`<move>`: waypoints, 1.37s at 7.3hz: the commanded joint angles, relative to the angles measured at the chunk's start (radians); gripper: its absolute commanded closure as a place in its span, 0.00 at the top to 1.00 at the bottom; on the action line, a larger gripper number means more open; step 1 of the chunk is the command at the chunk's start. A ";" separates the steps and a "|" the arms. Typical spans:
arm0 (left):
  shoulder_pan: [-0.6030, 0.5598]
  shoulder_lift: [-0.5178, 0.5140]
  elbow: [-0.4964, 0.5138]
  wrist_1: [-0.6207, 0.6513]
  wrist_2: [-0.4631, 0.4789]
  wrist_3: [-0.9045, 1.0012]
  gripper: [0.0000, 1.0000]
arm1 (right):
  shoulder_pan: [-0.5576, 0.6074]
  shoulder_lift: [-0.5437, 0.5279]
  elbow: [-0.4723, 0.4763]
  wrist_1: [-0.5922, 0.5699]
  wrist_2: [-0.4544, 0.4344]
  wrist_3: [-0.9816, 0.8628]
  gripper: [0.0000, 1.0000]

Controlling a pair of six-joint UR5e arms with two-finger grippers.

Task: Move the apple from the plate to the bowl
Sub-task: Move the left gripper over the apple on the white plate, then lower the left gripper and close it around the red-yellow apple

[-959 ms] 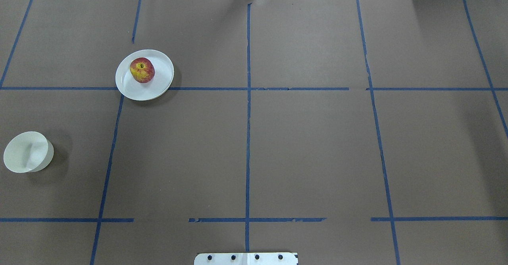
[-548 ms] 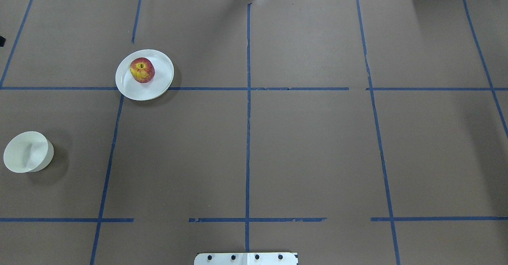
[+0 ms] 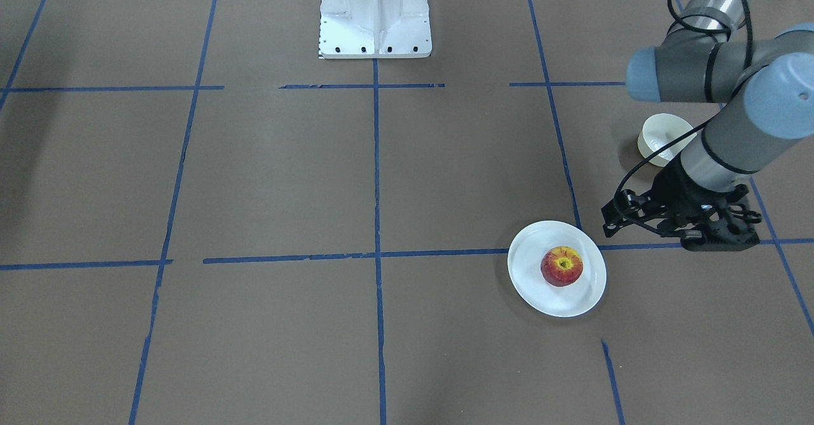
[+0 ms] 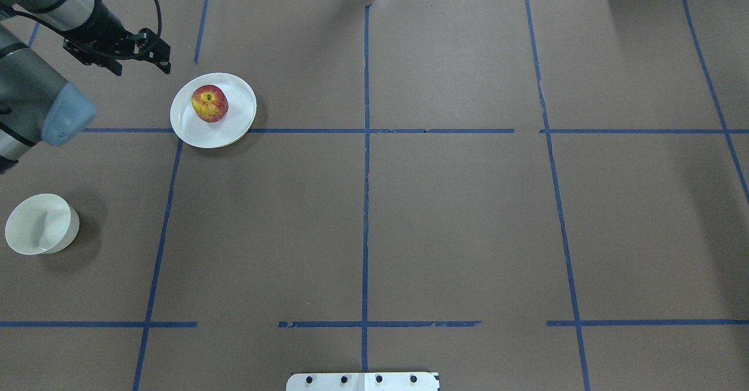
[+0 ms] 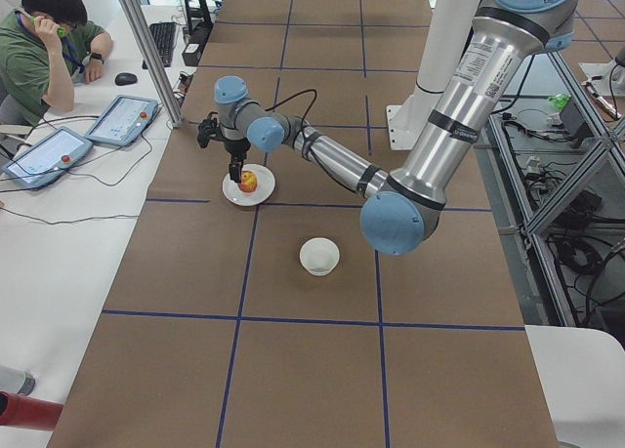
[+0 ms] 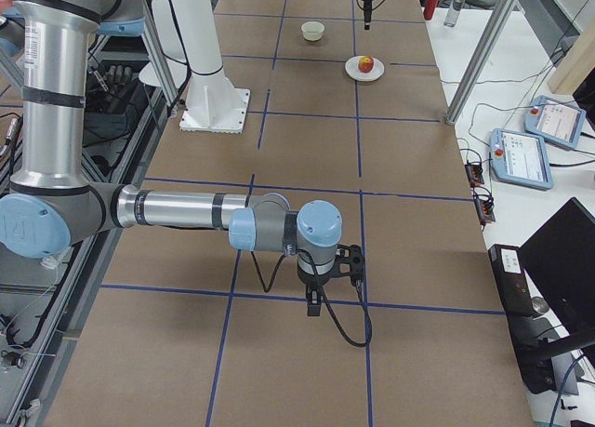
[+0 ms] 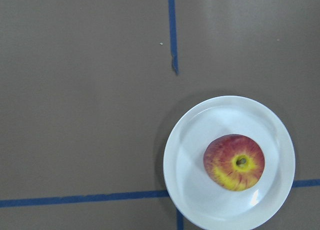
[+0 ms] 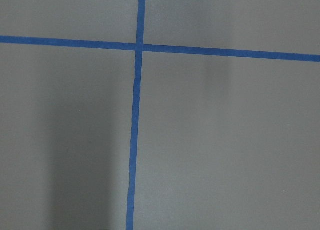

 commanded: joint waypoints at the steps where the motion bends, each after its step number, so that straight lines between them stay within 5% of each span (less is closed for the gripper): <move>1: 0.097 -0.066 0.099 -0.062 0.117 -0.146 1.00 | 0.000 0.000 0.000 0.000 0.001 0.000 1.00; 10: 0.187 -0.124 0.279 -0.154 0.200 -0.229 0.99 | 0.000 0.000 0.000 0.000 0.000 0.000 1.00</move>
